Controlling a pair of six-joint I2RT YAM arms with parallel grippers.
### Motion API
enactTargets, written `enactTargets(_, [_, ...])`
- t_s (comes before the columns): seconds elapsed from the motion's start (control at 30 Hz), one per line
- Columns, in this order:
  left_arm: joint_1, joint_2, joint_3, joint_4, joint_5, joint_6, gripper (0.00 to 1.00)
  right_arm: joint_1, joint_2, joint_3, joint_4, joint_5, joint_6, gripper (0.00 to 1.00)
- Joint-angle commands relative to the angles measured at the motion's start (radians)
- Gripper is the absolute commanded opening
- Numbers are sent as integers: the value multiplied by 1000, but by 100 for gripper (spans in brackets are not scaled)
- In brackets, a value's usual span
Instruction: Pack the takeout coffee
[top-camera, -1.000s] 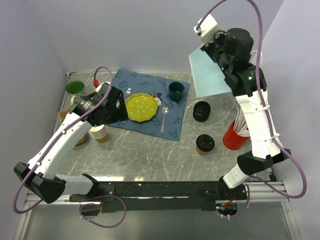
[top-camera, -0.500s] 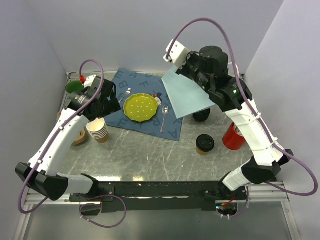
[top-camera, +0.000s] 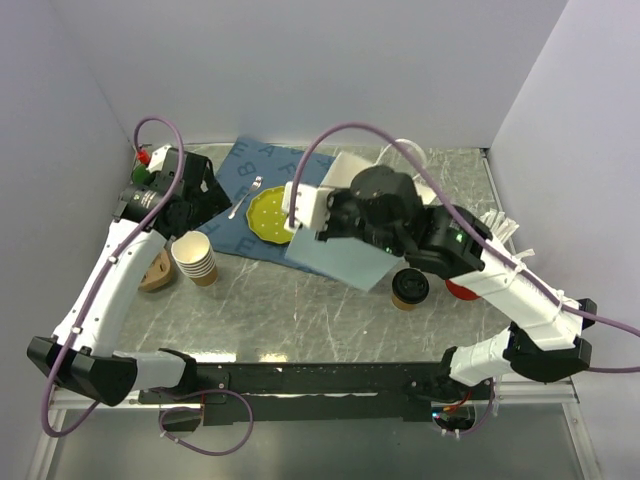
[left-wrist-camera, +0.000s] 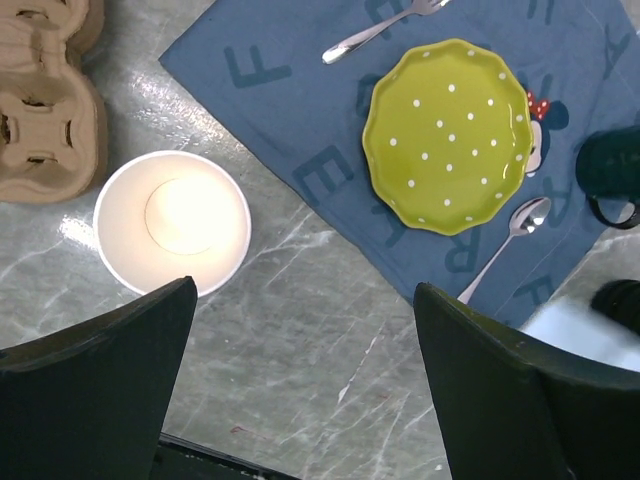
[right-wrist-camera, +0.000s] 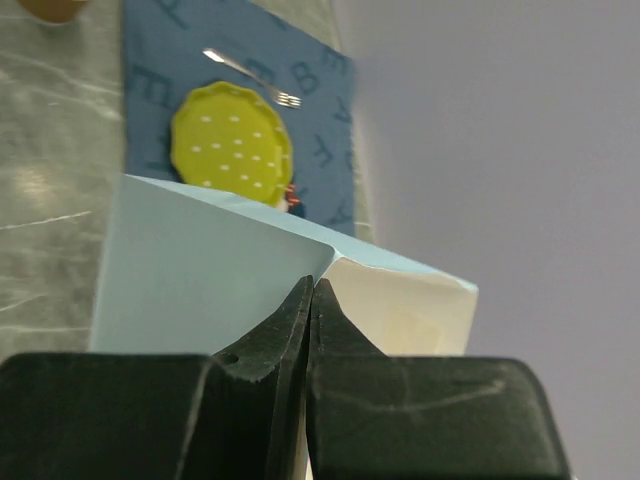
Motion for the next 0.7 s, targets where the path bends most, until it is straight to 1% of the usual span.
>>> enactTargets(0.0, [19,-11,89,-25,13,-46,97,69,-31,-56,-25,-7,58,0])
enactTargets(0.17, [31,-8,114,-77,50,-82,97,112,-52,-157,4,-52,89,0])
enactTargets(0.43, [31,-48,50,-79,128,-96,97,175,-78,-301,63,-127,145,0])
enactTargets(0.53, [31,-62,27,-92,130,-90,97,209,-51,-318,95,-139,170,0])
enactTargets(0.67, [31,-88,-30,-92,110,-82,97,218,7,-334,170,-162,198,0])
